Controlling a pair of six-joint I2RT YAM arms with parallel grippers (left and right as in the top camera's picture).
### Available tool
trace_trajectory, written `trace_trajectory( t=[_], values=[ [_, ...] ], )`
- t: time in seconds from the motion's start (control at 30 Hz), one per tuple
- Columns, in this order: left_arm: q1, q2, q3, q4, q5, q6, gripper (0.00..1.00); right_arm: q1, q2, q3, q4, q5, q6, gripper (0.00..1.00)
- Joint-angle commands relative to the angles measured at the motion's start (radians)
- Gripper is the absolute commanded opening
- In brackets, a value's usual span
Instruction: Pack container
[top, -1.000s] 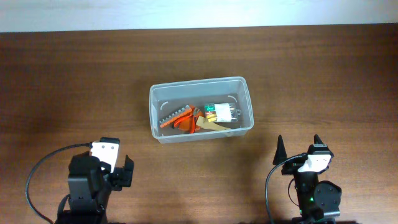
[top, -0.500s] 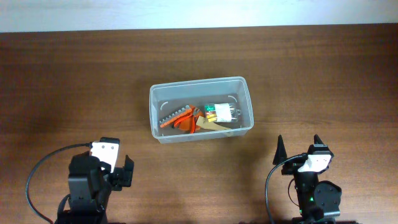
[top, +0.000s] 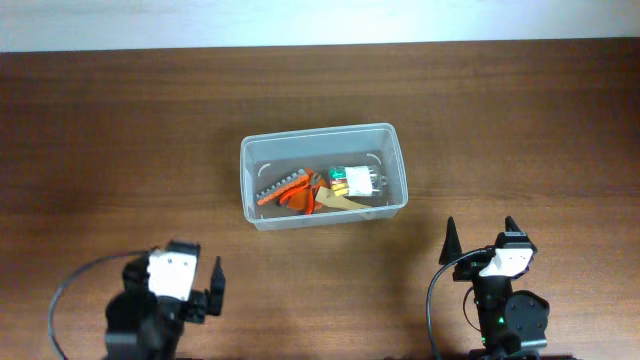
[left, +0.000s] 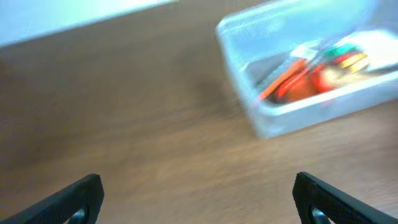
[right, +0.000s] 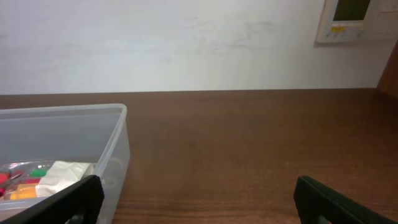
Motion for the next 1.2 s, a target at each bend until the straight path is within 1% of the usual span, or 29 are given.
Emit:
trace_trajectory(
  t=[0.0,0.07,0.2,0.33,0.4,0.47,0.53,0.6,0.7,0.77,1.17],
  values=[
    [-0.018,-0.106,-0.123,0.071,0.081,-0.108,0.99,0.009,-0.010,-0.005,-0.006,0.030,0.005,0.99],
    [-0.018,-0.150,-0.200,0.192,0.076,-0.108,0.99,0.009,-0.010,-0.005,-0.006,0.030,0.006,0.99],
    [-0.018,-0.220,-0.376,0.536,0.015,-0.107,0.99,0.009,-0.010,-0.005,-0.006,0.030,0.006,0.99],
    [-0.018,-0.237,-0.525,0.821,-0.048,-0.107,0.99,0.009,-0.010,-0.005,-0.006,0.030,0.006,0.99],
    [-0.018,-0.237,-0.526,0.805,-0.084,-0.085,0.99,0.009,-0.010,-0.005,-0.006,0.030,0.006,0.99],
    [-0.018,-0.237,-0.527,0.797,-0.089,-0.039,0.99,0.009,-0.010,-0.005,-0.006,0.030,0.006,0.99],
    [-0.018,-0.237,-0.527,0.757,-0.088,-0.020,0.99,0.009,-0.010,-0.005,-0.006,0.030,0.006,0.99],
    [-0.019,-0.237,-0.526,0.711,-0.062,-0.019,0.99,0.009,-0.010,-0.005,-0.006,0.030,0.006,0.99],
    [-0.022,-0.238,-0.526,0.710,0.000,-0.027,0.99,0.009,-0.010,-0.005,-0.006,0.030,0.006,0.99],
    [-0.029,-0.238,-0.526,0.713,0.018,-0.064,0.99,0.009,-0.010,-0.005,-0.006,0.030,0.005,0.99],
    [-0.032,-0.238,-0.526,0.713,0.018,-0.069,0.99,0.009,-0.010,-0.005,-0.006,0.030,0.005,0.99]
  ],
)
